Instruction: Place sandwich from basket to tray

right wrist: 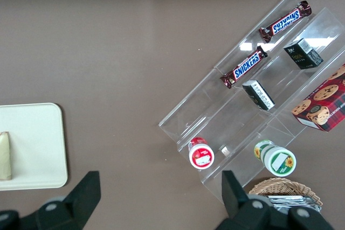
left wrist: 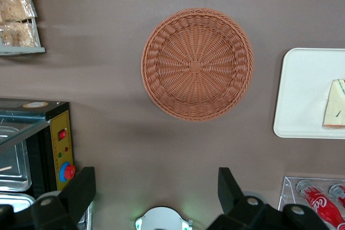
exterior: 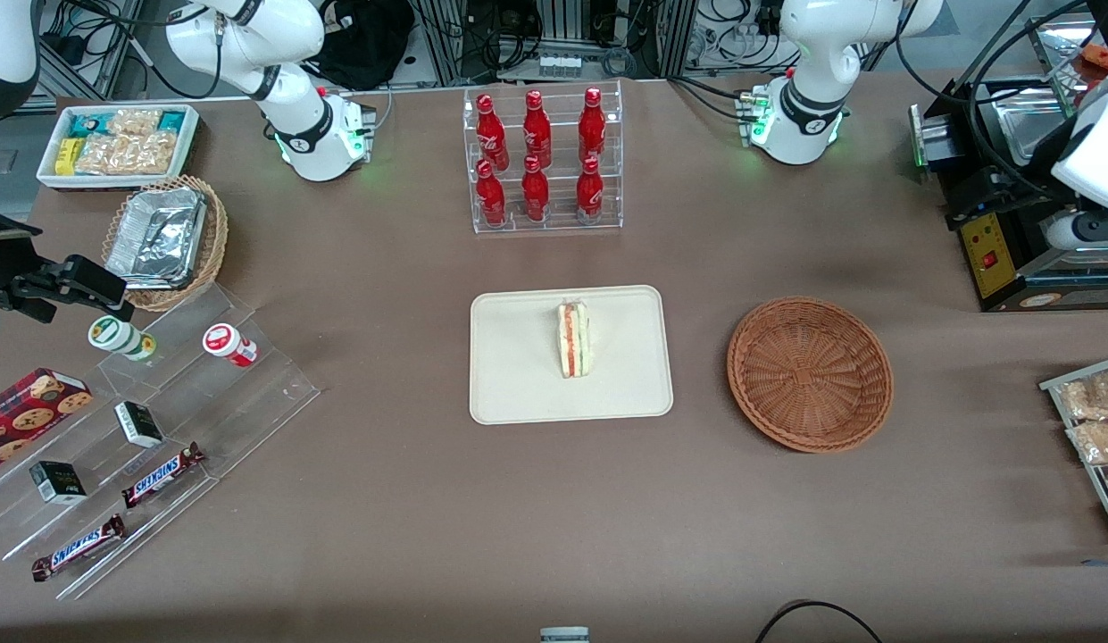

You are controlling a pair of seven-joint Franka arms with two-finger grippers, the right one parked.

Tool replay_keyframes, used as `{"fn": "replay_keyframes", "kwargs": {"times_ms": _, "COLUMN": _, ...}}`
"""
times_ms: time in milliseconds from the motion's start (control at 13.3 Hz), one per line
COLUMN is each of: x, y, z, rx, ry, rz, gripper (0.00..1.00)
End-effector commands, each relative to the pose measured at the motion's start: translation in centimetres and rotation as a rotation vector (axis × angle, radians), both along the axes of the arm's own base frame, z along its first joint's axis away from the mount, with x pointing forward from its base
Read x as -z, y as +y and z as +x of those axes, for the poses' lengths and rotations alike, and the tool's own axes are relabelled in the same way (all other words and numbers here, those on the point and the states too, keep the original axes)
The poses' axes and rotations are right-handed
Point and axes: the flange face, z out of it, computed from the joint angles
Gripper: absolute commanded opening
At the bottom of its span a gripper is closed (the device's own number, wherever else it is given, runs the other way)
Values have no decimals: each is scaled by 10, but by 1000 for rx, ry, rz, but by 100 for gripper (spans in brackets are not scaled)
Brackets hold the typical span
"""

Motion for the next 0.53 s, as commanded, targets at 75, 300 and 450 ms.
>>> {"fn": "replay_keyframes", "kwargs": {"times_ms": 75, "x": -1, "y": 0, "z": 4, "rx": 15, "ry": -25, "rz": -12, "gripper": 100}}
{"fn": "replay_keyframes", "kwargs": {"times_ms": 300, "x": -5, "y": 2, "z": 6, "rx": 18, "ry": -34, "rz": -12, "gripper": 100}}
{"fn": "replay_keyframes", "kwargs": {"times_ms": 450, "x": -8, "y": 0, "z": 6, "rx": 12, "ry": -42, "rz": -23, "gripper": 100}}
